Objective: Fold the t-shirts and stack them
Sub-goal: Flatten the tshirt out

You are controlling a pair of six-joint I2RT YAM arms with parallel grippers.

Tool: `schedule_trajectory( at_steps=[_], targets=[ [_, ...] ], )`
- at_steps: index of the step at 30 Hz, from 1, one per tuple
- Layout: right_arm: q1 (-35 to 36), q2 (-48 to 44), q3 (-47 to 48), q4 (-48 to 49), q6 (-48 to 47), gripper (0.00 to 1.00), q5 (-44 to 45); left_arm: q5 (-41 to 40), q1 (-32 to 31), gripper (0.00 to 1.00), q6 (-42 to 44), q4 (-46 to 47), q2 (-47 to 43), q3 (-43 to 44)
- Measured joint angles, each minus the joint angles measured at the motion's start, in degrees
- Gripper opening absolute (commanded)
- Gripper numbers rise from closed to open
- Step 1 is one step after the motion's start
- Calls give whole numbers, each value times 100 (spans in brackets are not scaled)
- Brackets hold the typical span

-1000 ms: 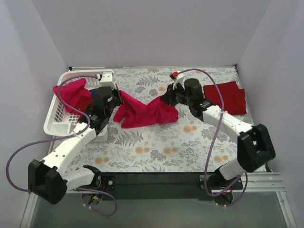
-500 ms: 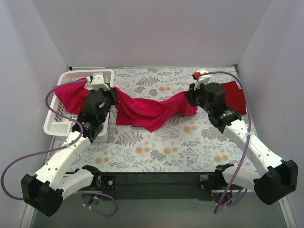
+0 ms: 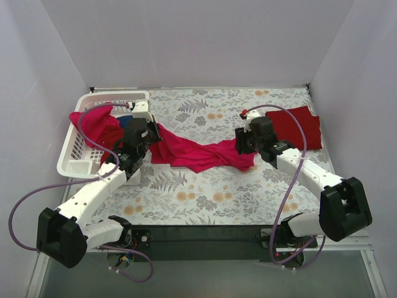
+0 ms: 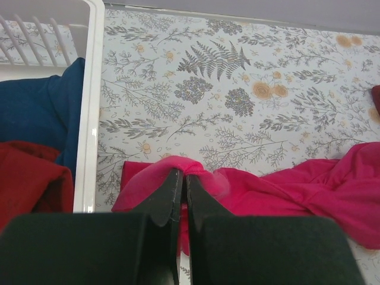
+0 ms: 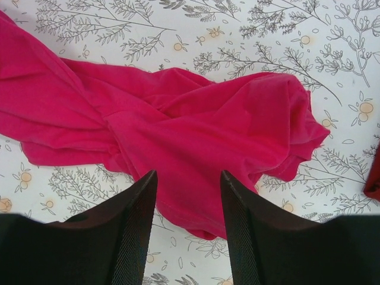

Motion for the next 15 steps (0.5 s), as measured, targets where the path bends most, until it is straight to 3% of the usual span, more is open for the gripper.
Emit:
schedule_trajectory(
  at_steps=[7, 12, 15],
  targets=[
    [-361, -258, -468, 155, 118, 56, -138, -44, 2, 0, 2, 0, 55, 0],
    [-1399, -743, -1532, 472, 302, 57, -970, -39, 0, 0, 0, 31, 299, 0],
    [-1491, -680, -1784, 693, 393, 57, -1506, -28, 2, 0, 0, 39, 468, 0]
  ],
)
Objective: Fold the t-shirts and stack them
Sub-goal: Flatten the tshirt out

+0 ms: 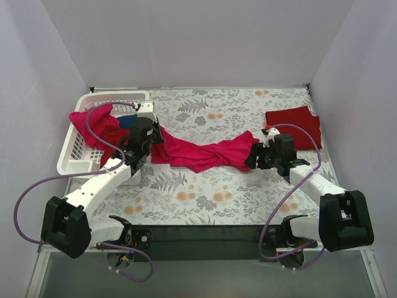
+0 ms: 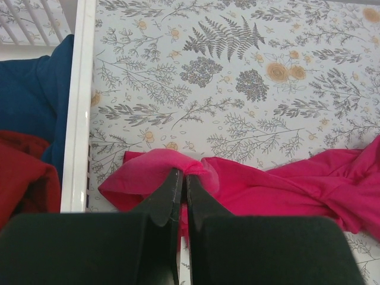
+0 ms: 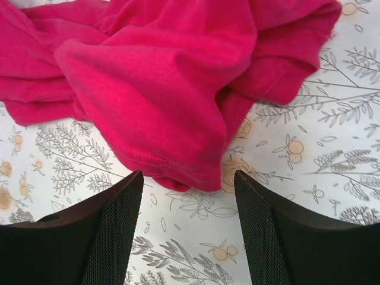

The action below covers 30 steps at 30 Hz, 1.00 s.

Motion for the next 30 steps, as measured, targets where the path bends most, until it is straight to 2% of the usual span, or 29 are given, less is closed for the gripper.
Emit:
schedule_trajectory(
  at_steps=[4, 8, 12, 15, 16, 17, 30],
  targets=[
    [-144, 337, -66, 570, 133, 57, -632, 9, -2, 0, 0, 7, 17, 0],
    [-199, 651, -92, 870, 188, 55, -785, 7, 0, 0, 2, 7, 17, 0],
    [-225, 765, -105, 977, 205, 42, -837, -2, 0, 0, 2, 7, 15, 0],
    [-236, 767, -109, 1023, 234, 27, -846, -15, 0, 0, 2, 4, 11, 0],
    [-236, 765, -111, 1025, 249, 12, -846, -17, 0, 0, 2, 4, 9, 0],
    [-234, 713, -142, 1036, 258, 3, -846, -17, 0, 0, 2, 4, 9, 0],
    [-485, -382, -87, 557, 116, 1, -695, -98, 0, 0, 9, 2, 7, 0]
  ],
)
